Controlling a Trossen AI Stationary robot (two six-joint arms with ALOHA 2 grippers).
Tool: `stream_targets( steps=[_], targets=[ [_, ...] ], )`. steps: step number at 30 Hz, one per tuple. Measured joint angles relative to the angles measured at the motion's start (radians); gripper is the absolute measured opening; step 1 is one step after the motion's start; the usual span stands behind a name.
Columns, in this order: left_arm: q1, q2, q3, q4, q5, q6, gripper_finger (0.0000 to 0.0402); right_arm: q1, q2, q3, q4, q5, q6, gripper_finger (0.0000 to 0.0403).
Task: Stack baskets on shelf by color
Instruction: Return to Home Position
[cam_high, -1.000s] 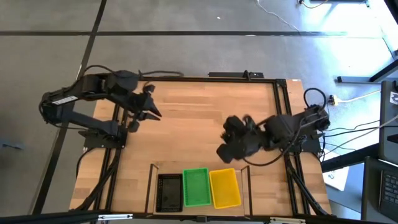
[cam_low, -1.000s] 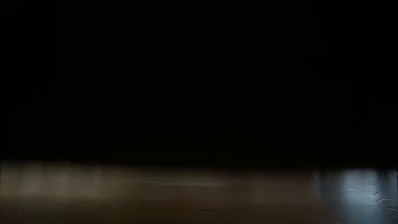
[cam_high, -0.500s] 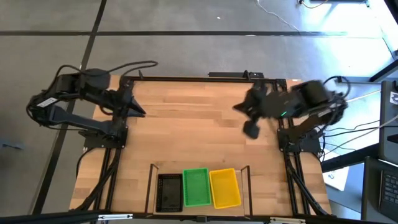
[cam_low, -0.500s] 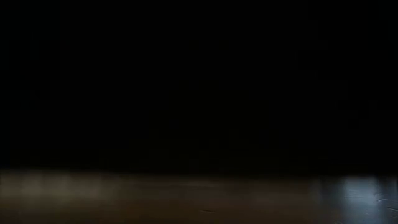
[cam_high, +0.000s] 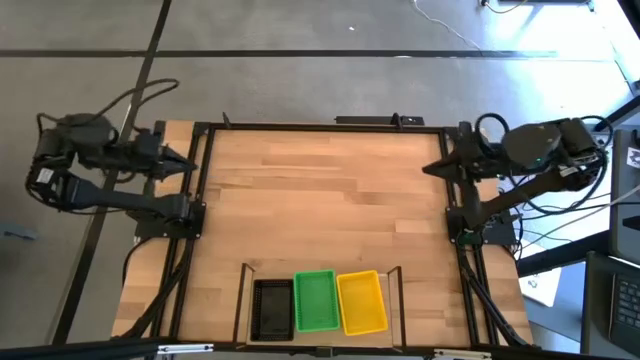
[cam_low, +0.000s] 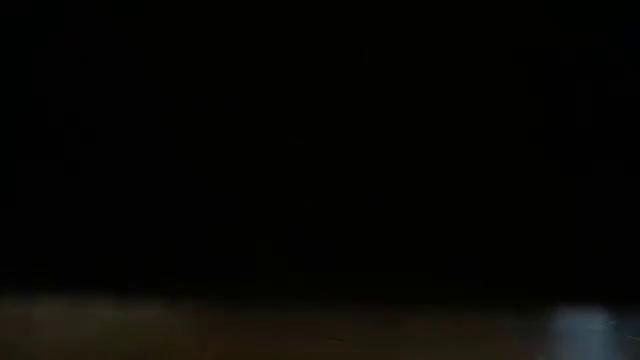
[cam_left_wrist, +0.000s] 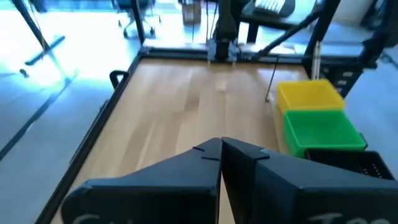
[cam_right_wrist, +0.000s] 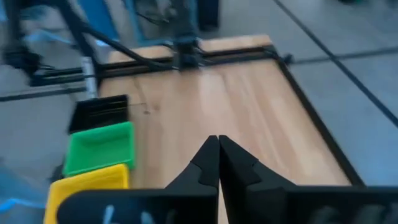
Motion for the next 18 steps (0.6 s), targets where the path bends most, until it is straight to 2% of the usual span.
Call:
stream_targets(
  steps=[7, 11, 18],
  targets=[
    [0.000, -0.218, -0.206, 0.114, -0.044, -0.053, 0.0000, 0.000, -0.269, -0.383, 0.338, -0.146, -0.101, 0.0000],
    [0.000, -0.342, -0.320, 0.208, -0.045, -0.053, 0.0000, 0.000, -0.419, -0.554, 0.414, -0.211, -0.110, 0.0000],
    [0.000, -0.504, -0.443, 0.296, -0.045, -0.055, 0.0000, 0.000, -0.690, -0.839, 0.565, -0.271, -0.104, 0.0000]
  ],
)
